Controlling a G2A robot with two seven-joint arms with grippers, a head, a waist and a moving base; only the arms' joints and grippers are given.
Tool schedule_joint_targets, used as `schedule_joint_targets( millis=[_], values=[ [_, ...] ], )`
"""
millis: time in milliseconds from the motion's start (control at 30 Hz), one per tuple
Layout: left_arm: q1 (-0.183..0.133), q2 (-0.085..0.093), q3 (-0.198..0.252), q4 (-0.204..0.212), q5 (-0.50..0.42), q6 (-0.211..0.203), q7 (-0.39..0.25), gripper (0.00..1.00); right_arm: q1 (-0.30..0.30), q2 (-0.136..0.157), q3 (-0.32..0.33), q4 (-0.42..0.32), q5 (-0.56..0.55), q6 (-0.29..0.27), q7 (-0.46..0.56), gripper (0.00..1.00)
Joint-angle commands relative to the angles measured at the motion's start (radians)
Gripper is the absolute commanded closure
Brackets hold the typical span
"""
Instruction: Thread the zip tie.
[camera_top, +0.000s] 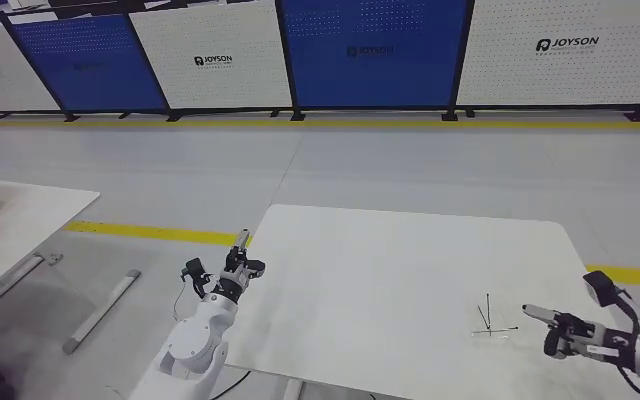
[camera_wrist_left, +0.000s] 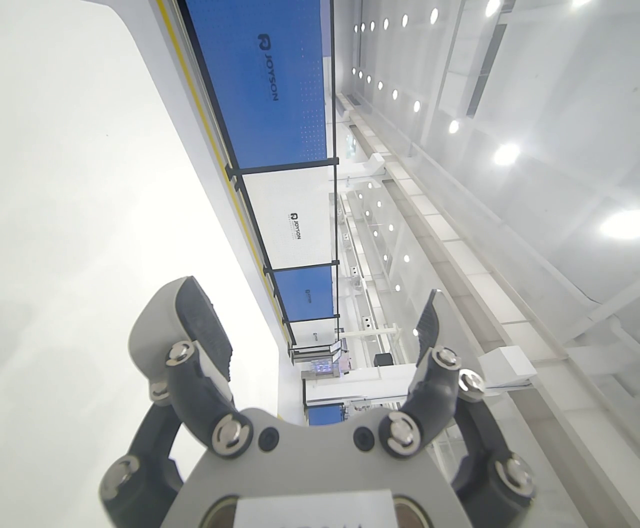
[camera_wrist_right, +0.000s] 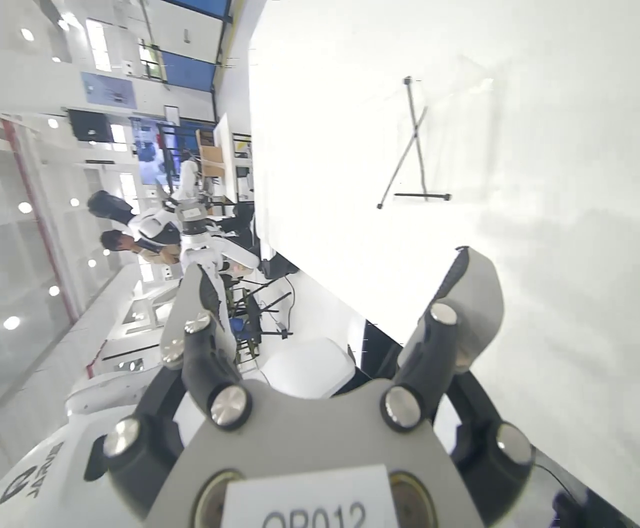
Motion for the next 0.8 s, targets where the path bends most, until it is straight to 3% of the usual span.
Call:
schedule_joint_targets(
  millis=[0, 67, 433, 500, 600, 767],
  values=[
    [0.0, 0.0, 0.0, 0.0, 0.0, 0.0, 0.0, 0.0, 0.037, 0.02, -0.049, 0.039, -0.003, 0.009, 0.0, 0.0],
    [0.0, 0.0, 0.0, 0.0, 0.0, 0.0, 0.0, 0.0, 0.072, 0.034, -0.083, 0.076, 0.016, 0.005, 0.0, 0.0],
    [0.0, 0.0, 0.0, 0.0, 0.0, 0.0, 0.0, 0.0, 0.072, 0.034, -0.092, 0.08, 0.013, -0.001, 0.0, 0.0],
    [0.0, 0.0, 0.0, 0.0, 0.0, 0.0, 0.0, 0.0, 0.097, 0.037, -0.109, 0.107, 0.005, 0.007, 0.0, 0.0],
    [0.0, 0.0, 0.0, 0.0, 0.0, 0.0, 0.0, 0.0, 0.144, 0.043, -0.171, 0.138, -0.015, 0.017, 0.0, 0.0],
    [0.0, 0.0, 0.0, 0.0, 0.0, 0.0, 0.0, 0.0, 0.262, 0.055, -0.3, 0.264, 0.01, -0.022, 0.0, 0.0]
  ],
)
